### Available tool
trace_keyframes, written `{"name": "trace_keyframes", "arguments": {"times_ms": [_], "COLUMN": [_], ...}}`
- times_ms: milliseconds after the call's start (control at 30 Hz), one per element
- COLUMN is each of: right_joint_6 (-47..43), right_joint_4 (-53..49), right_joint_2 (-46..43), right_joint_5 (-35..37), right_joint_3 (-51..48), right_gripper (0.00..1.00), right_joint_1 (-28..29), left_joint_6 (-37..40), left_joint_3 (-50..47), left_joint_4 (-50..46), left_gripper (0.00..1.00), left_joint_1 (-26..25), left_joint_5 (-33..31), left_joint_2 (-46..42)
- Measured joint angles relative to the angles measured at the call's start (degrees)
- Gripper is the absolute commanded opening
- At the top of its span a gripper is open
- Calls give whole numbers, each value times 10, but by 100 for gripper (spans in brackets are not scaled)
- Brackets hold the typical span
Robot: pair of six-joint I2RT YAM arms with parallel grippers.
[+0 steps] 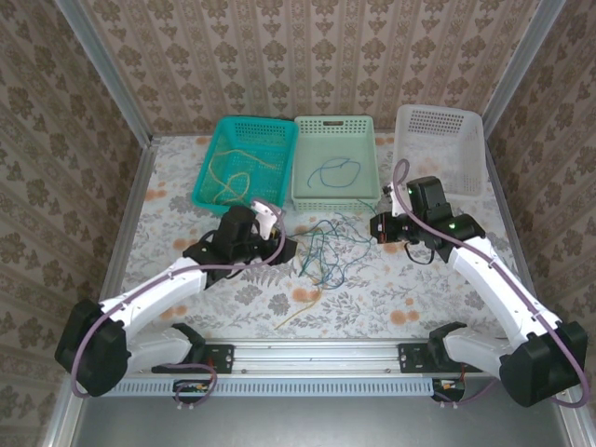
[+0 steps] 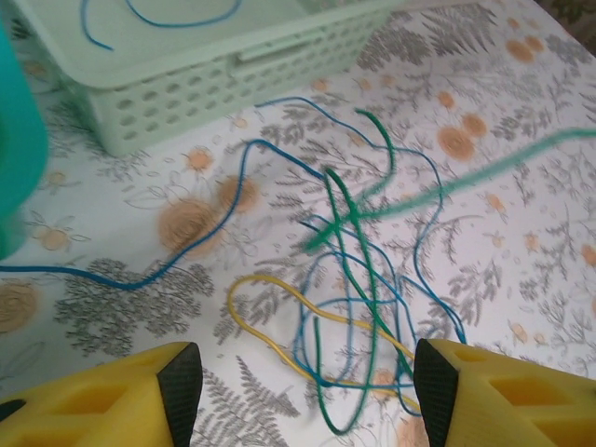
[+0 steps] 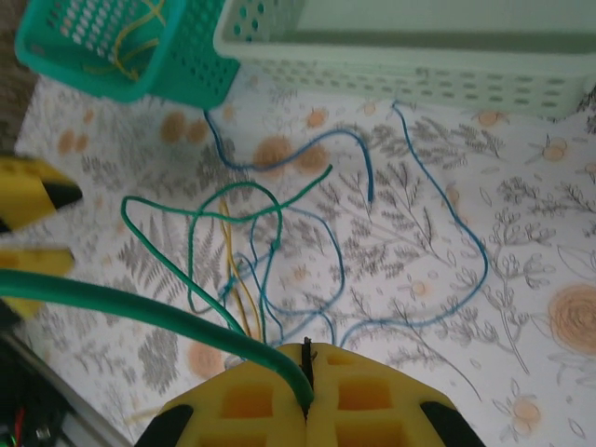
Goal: Untangle the cables
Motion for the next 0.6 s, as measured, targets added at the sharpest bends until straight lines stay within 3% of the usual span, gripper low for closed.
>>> {"name": "trace_keyframes", "arguments": {"times_ms": [367, 600], "right_joint_6": [100, 160], "right_joint_4": [111, 154], "right_joint_2": [0, 0], "right_joint_5": [-12, -48], "right_joint_3": [-37, -63], "right_gripper": [0, 0], "right_joint_1": [-14, -17], "left_joint_6": [-4, -13], "left_joint_3": [-25, -24], "left_joint_4": [30, 51], "left_gripper": [64, 66], "left_joint_1": [-38, -53], "left_joint_5": [-9, -55], "left_joint_2": [41, 75]}}
